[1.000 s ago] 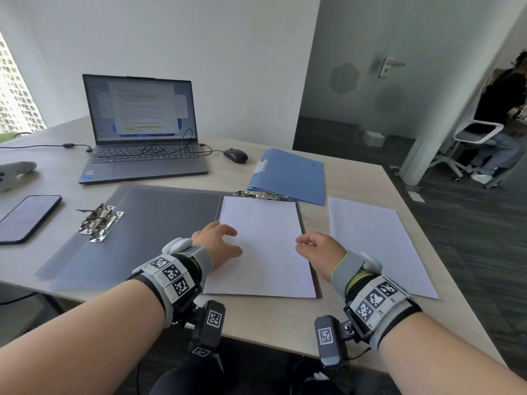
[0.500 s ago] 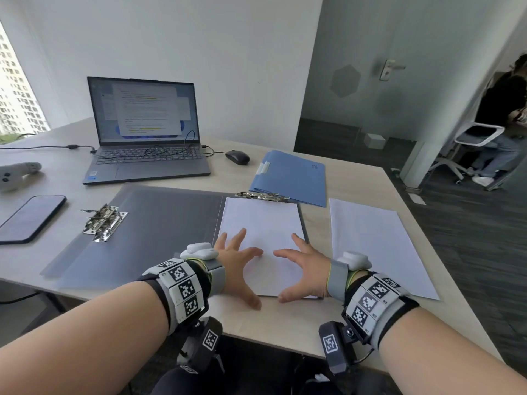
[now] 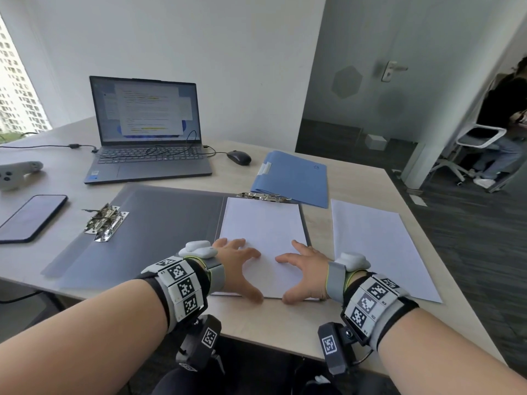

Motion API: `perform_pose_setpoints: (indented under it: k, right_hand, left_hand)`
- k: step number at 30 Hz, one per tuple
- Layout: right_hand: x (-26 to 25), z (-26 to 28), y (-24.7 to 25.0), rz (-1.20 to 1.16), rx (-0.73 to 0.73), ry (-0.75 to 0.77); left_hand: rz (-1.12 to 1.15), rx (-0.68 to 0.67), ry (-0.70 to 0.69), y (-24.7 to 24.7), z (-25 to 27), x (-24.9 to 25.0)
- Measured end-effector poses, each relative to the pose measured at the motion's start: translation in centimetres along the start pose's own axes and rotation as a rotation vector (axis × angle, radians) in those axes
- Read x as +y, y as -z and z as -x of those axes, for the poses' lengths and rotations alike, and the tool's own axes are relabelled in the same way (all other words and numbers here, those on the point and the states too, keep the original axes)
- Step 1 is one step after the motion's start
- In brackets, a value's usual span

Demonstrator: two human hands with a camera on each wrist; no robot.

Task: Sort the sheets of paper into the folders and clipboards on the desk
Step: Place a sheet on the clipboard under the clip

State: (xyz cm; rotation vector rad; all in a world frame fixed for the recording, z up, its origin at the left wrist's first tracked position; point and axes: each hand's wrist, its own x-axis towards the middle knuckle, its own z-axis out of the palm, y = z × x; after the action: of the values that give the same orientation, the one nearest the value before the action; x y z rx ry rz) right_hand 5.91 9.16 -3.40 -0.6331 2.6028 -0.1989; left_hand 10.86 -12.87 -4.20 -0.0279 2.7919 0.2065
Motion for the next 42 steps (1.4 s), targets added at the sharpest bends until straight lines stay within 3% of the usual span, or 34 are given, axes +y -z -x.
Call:
perform_pose_setpoints:
  k: [5,11,17,20,24,28,32,42]
  right_hand:
    - [-0.3,-0.1,1.2,-0.152,0.01,-0.03]
    - [-0.3,-2.1,2.9,-0.387,0.244,-0.128]
    - [-0.1,-4.4,6.1,-0.682,0.407,-0.184]
    - [-0.1,-6.4,7.6,-0.855,0.395,-0.247]
    - [0.2,-8.8,8.2,-0.846,0.416,-0.277]
    - [0.9,-10.3,8.3,-0.976,0.408,-0.37]
    - [1.6,-10.9,7.7,-1.154,0.421,-0.45]
    - [1.3,-10.3,7.2,-1.188,0.441,-0.443]
  left_hand:
    - [0.086,0.029,0.058,2.0,-1.1,0.2]
    - [0.235,0.174,0.04,4.5,-3.6,-0.8]
    - [0.265,0.118,0.048,5.9,-7.5,-1.4]
    - [0.194,0.105,0.055,6.1,-9.7,-1.6]
    - [0.154,0.161,0.061,6.0,-11.3,-1.9]
    - [0.276,0.299,0.218,6.5,-12.1,-3.3]
    - [0.441,0.268,0.317,6.1,-12.3,-4.7]
    - [0.414,0.272,0.273,4.3,-12.0,-4.8]
